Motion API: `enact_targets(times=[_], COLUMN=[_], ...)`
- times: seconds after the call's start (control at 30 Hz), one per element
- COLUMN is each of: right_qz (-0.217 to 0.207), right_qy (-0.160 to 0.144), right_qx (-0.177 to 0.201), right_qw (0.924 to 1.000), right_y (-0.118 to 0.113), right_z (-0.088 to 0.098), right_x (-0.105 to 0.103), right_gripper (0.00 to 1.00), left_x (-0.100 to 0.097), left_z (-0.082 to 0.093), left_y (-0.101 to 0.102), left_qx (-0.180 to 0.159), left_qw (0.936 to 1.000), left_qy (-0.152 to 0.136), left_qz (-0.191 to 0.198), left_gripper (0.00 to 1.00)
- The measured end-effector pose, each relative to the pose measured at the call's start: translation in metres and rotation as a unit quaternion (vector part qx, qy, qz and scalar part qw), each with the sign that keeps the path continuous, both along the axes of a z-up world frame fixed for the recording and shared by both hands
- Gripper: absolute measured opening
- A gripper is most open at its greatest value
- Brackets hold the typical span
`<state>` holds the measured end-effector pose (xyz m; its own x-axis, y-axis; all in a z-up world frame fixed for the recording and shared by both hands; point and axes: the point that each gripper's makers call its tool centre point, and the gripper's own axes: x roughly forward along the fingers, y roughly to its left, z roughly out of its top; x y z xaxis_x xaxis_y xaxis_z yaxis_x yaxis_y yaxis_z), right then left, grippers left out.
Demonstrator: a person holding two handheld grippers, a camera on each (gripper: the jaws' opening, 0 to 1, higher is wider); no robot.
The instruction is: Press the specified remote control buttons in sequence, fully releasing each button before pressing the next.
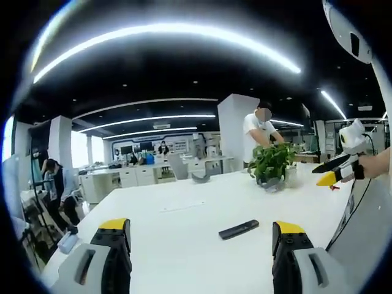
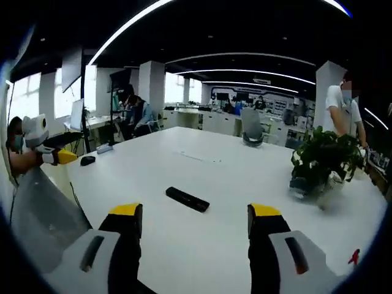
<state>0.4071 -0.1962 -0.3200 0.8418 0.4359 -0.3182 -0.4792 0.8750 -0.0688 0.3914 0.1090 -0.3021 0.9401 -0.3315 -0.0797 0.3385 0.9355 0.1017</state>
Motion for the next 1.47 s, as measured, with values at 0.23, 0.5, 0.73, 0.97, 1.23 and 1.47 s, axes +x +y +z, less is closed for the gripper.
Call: enact_targets(times=[0.23,0.5,0.73,0.97,1.23,1.47], right_qz=[-0.027,-0.044,-0.023,0.000,0.001,-0.003], right_qy=[-0.049,-0.072,-0.114,-0.139,-0.137,-0.121], right_qx=[0.035,0.062,0.019,-0.052,-0.079,-0.074], right_qw=[0.9978,0.9945,0.9930,0.9889,0.9874,0.9899], right_y=[-0.002,-0.013,-0.006,0.005,0.006,0.002], right_z=[0.017,0.025,0.035,0.034,0.029,0.022], right_x=[-0.004,0.001,-0.002,-0.005,-0.004,-0.003], right_gripper=[0.93,1.00,1.00,1.00,1.00,1.00], left_x=[-0.001,0.002,0.002,0.002,0.002,0.004], left_z=[0.006,0.005,0.003,0.007,0.011,0.006], left_y=[0.003,0.017,0.012,0.009,0.014,0.030], left_qx=[0.002,0.067,0.070,0.049,0.055,0.023], left_qw=[0.9998,0.9955,0.9961,0.9976,0.9965,0.9974], left_qy=[-0.015,-0.028,-0.021,-0.025,-0.043,-0.037], left_qz=[0.011,0.060,0.050,0.041,0.045,0.058], left_gripper=[1.00,1.00,1.00,1.00,1.00,1.00])
